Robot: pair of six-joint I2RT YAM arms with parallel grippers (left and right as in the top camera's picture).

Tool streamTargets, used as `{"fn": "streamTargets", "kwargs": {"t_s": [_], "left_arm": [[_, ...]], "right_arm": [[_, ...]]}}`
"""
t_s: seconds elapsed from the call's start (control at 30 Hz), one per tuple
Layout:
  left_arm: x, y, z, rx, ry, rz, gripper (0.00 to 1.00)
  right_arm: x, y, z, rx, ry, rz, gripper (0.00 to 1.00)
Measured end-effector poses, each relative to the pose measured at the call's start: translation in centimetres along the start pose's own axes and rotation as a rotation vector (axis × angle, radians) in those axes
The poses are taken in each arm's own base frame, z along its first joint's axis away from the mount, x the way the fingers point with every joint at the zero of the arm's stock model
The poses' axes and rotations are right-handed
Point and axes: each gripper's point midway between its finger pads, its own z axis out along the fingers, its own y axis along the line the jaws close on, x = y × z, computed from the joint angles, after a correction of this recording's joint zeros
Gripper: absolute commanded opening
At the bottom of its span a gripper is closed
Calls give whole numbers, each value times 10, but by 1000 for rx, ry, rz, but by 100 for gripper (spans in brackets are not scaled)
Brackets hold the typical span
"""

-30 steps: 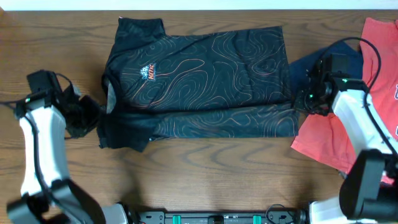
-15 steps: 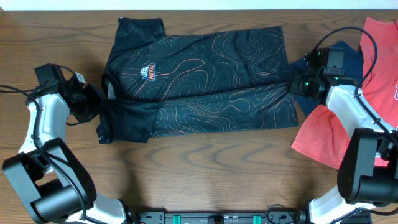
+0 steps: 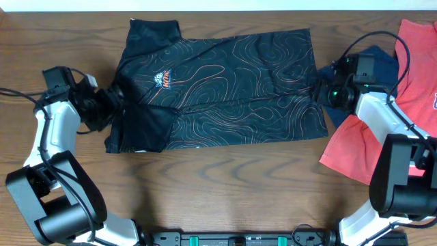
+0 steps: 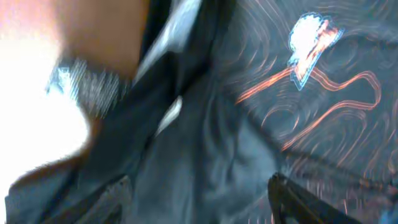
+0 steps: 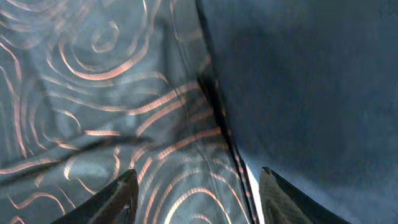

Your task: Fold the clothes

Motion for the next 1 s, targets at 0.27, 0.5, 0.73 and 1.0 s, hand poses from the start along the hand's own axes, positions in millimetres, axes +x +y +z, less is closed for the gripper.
{"fn": "streamTargets", "kwargs": {"t_s": [0.27, 0.5, 0.73, 1.0], "left_arm": [[57, -17, 6, -2, 207, 87, 73], [85, -41, 26, -96, 249, 316, 73], [103, -49, 39, -215, 246, 477, 61], [114, -29, 56, -299, 257, 521, 50]], "right_arm": [[34, -7, -2, 30, 135, 23, 51], [63, -15, 2, 48, 213, 40, 47], [72, -17, 3, 50, 227, 41, 44], [72, -17, 3, 52, 227, 40, 43]]}}
